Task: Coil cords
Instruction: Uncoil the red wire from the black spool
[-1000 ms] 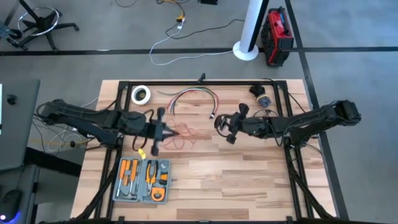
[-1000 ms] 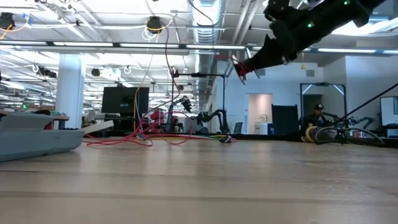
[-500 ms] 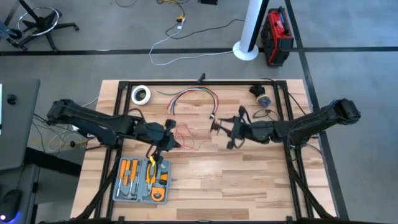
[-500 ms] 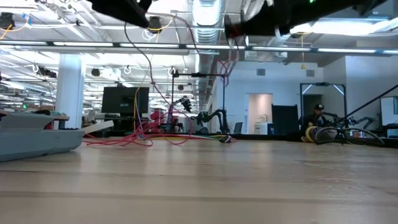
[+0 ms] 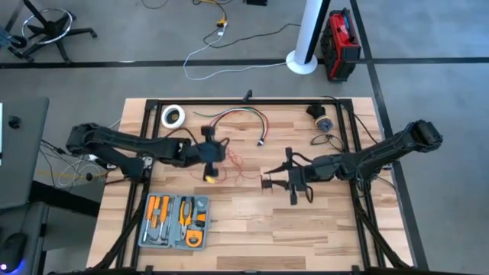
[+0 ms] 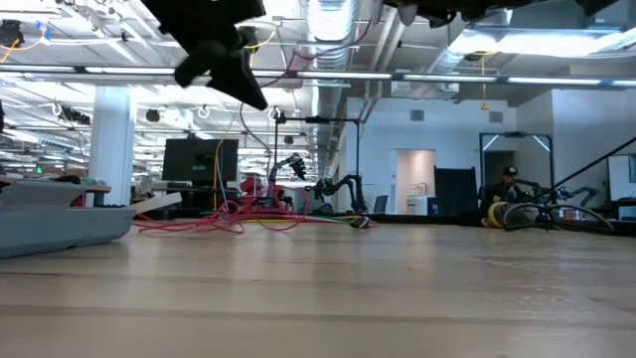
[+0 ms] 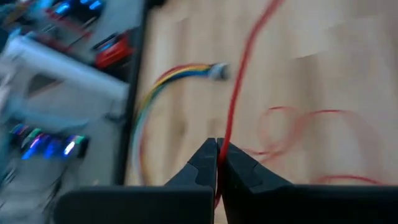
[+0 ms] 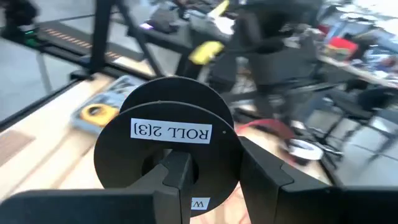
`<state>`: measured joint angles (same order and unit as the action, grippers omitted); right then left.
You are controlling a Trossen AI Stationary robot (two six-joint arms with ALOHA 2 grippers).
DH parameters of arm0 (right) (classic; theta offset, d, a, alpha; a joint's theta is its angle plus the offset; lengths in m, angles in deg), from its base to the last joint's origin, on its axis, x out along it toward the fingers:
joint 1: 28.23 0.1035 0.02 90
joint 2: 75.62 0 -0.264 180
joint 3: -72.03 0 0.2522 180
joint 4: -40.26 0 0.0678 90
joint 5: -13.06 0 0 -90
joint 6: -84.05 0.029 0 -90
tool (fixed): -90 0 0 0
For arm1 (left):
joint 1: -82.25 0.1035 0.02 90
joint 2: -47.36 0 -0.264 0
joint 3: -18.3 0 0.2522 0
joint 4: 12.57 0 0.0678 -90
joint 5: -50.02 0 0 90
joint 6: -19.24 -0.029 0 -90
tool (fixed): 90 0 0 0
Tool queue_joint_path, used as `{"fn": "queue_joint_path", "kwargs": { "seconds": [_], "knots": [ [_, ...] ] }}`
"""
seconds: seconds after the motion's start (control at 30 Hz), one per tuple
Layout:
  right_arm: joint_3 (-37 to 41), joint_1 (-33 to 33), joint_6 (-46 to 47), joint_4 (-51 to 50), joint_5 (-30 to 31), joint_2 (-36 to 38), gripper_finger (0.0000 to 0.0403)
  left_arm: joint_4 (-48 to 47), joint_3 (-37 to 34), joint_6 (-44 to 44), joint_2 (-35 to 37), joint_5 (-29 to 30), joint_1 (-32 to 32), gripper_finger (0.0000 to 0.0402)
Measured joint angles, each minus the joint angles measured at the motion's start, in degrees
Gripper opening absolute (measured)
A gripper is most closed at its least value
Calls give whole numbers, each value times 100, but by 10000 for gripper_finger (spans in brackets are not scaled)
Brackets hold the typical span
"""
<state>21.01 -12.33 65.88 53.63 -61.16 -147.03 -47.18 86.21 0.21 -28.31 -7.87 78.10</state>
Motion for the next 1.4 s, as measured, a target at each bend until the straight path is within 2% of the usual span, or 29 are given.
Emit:
{"fn": "queue_joint_path", "kwargs": {
  "seconds": [0.1,0.3,0.43,0.63,1.03,1.17,1.27,1.4],
  "knots": [
    [0,-24,13,-212,-286,0,108,160,0,126,0,496,276,0],
    [0,-49,290,-880,-439,0,108,398,-2,155,95,1619,726,0],
    [0,-211,761,-1517,-686,-4,108,786,-7,82,271,1741,887,0],
    [0,-511,1484,-2328,-720,-11,108,1424,-7,-284,818,1686,869,0],
    [0,-966,1856,-2665,-689,-11,108,966,-2,430,2117,228,556,0],
    [0,-1136,2026,-2658,-587,-11,108,694,-2,653,2325,-495,397,0],
    [0,-1263,2172,-2669,-130,-11,108,633,-2,805,2389,-1128,251,0],
    [0,-1444,2473,-2671,994,-11,108,564,-2,924,2408,-1732,18,0]
  ]
}}
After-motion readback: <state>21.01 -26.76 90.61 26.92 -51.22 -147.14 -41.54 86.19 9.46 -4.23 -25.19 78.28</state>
